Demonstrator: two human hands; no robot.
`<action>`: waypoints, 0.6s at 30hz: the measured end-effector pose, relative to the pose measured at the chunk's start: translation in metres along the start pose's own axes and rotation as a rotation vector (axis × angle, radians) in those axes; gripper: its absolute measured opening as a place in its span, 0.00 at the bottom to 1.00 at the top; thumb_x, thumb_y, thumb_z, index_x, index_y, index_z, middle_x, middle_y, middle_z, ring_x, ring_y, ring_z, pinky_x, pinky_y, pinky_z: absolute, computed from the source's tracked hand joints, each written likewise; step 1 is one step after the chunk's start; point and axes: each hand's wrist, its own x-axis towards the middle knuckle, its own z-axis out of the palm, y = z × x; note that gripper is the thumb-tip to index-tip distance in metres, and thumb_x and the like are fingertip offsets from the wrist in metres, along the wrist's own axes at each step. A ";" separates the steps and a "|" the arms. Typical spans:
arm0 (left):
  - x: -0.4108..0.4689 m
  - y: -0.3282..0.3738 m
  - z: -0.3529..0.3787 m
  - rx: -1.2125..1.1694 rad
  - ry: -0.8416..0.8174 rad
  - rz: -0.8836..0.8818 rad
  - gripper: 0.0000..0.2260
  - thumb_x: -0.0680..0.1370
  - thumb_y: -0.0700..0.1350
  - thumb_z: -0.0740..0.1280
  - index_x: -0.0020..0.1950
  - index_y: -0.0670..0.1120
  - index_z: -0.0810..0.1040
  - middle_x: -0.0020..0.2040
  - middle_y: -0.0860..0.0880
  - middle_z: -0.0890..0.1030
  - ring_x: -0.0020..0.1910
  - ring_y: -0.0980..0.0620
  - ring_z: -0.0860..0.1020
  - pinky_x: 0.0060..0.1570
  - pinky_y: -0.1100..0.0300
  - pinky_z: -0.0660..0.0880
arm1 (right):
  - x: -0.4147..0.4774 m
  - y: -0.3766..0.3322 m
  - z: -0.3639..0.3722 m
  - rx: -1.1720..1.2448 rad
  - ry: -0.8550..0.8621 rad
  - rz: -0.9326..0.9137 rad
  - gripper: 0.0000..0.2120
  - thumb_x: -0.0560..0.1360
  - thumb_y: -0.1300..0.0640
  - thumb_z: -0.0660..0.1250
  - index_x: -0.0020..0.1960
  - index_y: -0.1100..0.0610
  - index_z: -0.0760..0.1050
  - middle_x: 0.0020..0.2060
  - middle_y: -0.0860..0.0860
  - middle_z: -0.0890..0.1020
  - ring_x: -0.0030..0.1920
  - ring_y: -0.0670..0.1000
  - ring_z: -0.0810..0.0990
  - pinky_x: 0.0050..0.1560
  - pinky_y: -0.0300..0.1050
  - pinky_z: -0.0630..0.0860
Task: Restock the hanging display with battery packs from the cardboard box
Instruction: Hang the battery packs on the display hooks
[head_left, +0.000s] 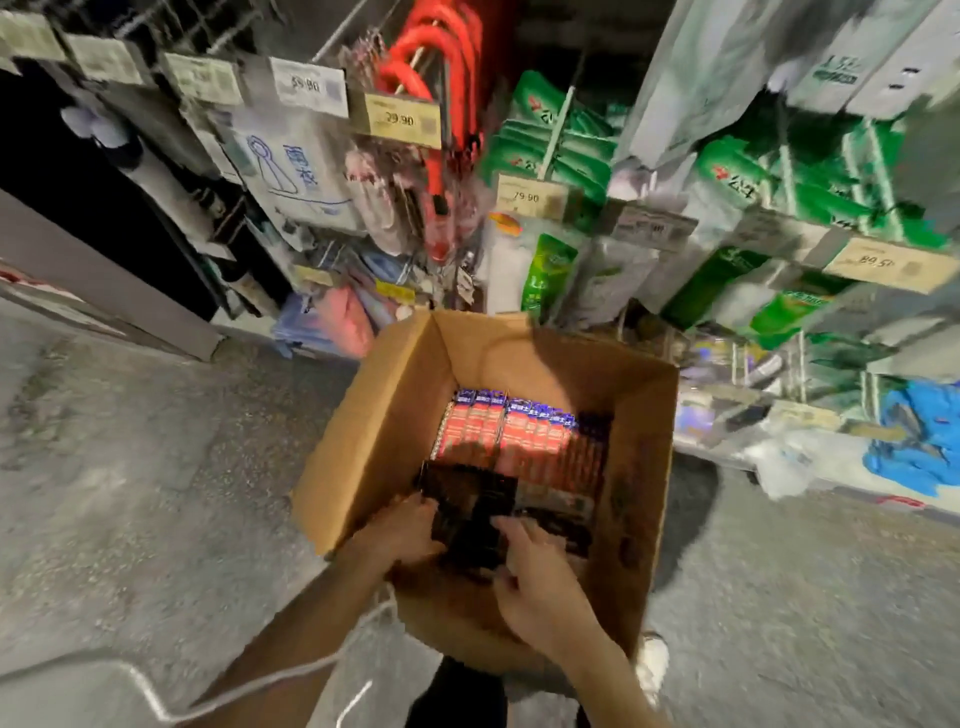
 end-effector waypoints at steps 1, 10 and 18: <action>0.015 -0.001 0.002 0.008 -0.040 0.004 0.27 0.78 0.54 0.68 0.74 0.45 0.68 0.73 0.42 0.69 0.71 0.37 0.69 0.70 0.43 0.69 | 0.010 0.002 0.004 0.016 -0.003 0.012 0.27 0.79 0.55 0.60 0.77 0.47 0.61 0.74 0.47 0.66 0.72 0.50 0.68 0.70 0.45 0.69; 0.090 0.021 0.032 0.042 -0.121 -0.058 0.19 0.80 0.49 0.67 0.70 0.44 0.75 0.68 0.41 0.78 0.65 0.42 0.78 0.62 0.52 0.76 | 0.058 0.034 0.018 0.016 -0.073 0.118 0.24 0.78 0.57 0.62 0.74 0.50 0.66 0.69 0.50 0.71 0.69 0.53 0.71 0.68 0.48 0.73; 0.108 0.039 0.040 0.377 0.036 -0.044 0.12 0.81 0.45 0.64 0.61 0.48 0.81 0.62 0.47 0.82 0.60 0.47 0.82 0.54 0.55 0.78 | 0.075 0.050 0.023 -0.024 -0.113 0.151 0.21 0.79 0.56 0.63 0.72 0.52 0.68 0.68 0.50 0.71 0.65 0.53 0.73 0.62 0.49 0.76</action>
